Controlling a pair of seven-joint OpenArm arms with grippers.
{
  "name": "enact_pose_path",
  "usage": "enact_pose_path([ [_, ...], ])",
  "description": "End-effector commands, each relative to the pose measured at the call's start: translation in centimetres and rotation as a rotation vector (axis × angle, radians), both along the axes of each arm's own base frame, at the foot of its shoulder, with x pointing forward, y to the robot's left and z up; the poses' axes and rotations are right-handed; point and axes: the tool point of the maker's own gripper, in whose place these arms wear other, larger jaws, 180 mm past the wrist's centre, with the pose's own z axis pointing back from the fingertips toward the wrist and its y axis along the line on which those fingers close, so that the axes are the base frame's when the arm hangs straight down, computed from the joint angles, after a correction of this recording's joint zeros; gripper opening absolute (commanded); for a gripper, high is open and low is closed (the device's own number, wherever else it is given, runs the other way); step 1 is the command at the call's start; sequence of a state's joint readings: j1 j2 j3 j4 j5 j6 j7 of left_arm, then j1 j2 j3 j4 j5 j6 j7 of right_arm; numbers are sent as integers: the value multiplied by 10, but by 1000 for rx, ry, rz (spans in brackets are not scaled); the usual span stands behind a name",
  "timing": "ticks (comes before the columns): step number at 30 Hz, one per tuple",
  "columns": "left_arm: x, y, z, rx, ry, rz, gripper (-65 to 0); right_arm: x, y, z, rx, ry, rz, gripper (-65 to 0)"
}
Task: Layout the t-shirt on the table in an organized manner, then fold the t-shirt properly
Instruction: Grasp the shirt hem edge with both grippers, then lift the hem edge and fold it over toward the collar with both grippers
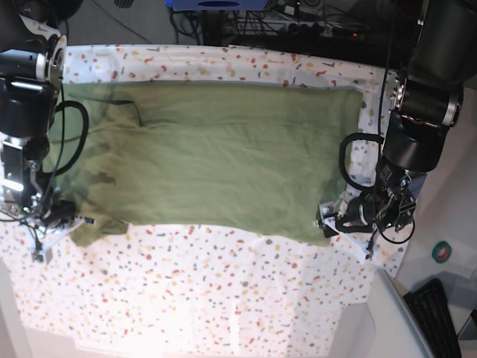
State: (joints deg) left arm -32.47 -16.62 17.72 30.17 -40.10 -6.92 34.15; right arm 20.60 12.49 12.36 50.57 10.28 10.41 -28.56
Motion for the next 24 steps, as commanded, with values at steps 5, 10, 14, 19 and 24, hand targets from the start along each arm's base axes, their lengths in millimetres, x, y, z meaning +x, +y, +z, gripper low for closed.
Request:
enact_pose_path([
  [5,4,-19,4,-52,3,-27,-255,18,-10,22,-17,-69,-6,-650],
  [10,4,-24,3,-59,4,-28,-550,18,-10,22,-17,-69,-6,-650],
  [14,3,-19,3,-52,4,-23,-650,17,-10,21,-16,-66,-3,-650],
  [19,5,-19,6,-52,0,-27,-650,13,-10,20,-20,-64,-1,-650],
  [24,3,-19,4,-51,7,-25,-650,8,-8,33,-50,-114,20,-650],
])
